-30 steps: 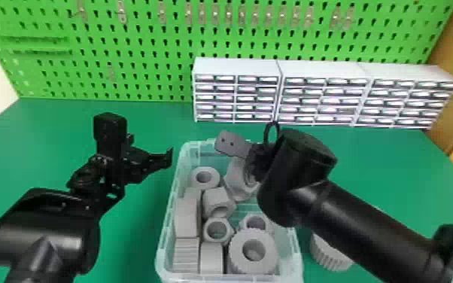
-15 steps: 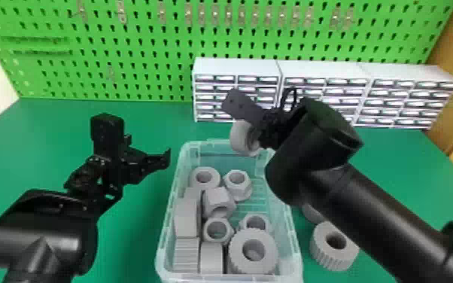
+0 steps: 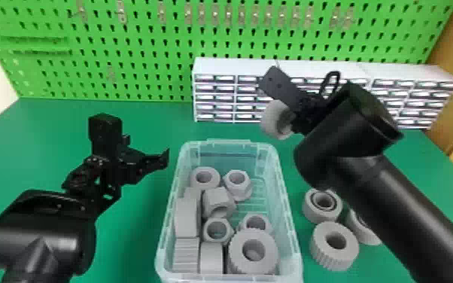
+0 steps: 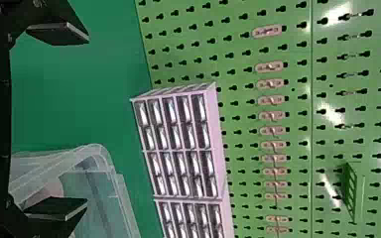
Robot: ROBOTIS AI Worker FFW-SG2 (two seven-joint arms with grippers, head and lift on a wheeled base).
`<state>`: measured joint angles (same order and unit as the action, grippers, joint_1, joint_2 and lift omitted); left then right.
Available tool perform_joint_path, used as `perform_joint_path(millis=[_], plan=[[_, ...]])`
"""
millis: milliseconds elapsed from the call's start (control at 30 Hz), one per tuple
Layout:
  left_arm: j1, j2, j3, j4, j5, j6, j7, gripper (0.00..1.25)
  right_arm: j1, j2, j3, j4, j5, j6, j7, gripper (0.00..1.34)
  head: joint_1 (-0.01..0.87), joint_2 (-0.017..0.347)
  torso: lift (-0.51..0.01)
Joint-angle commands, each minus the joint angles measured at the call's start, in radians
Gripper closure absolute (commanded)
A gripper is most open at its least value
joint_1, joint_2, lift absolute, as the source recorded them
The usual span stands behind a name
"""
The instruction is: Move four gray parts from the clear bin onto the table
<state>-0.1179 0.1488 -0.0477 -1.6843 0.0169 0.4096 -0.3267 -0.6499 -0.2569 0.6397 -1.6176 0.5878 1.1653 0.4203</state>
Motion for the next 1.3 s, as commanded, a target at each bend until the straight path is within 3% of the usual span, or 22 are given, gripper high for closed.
perform_joint_path(millis=[0,400,833,1033,1267], plan=[[0.001,0.000,0.002,0.000,0.000,0.000,-0.002,0.13,0.032,-0.010,-0.061,-0.001,0.017,0.019,0.000,1.01,0.686,0.026,-0.050],[0.000,0.000,0.002,0.000,-0.002,0.000,-0.002,0.13,0.108,-0.021,-0.201,0.004,0.032,0.053,0.000,1.01,0.686,0.026,-0.050],[0.000,0.000,-0.006,0.000,-0.003,0.002,-0.005,0.13,0.199,0.019,-0.489,0.044,-0.040,0.068,0.000,1.01,0.686,0.026,-0.050],[0.000,0.000,-0.011,0.000,-0.003,0.002,-0.006,0.13,0.219,0.041,-0.609,0.099,-0.151,0.094,-0.003,1.01,0.686,0.026,-0.050],[0.000,0.000,-0.014,0.000,-0.006,0.002,-0.011,0.13,0.225,0.056,-0.698,0.110,-0.292,0.174,-0.140,1.01,0.686,0.026,-0.050]])
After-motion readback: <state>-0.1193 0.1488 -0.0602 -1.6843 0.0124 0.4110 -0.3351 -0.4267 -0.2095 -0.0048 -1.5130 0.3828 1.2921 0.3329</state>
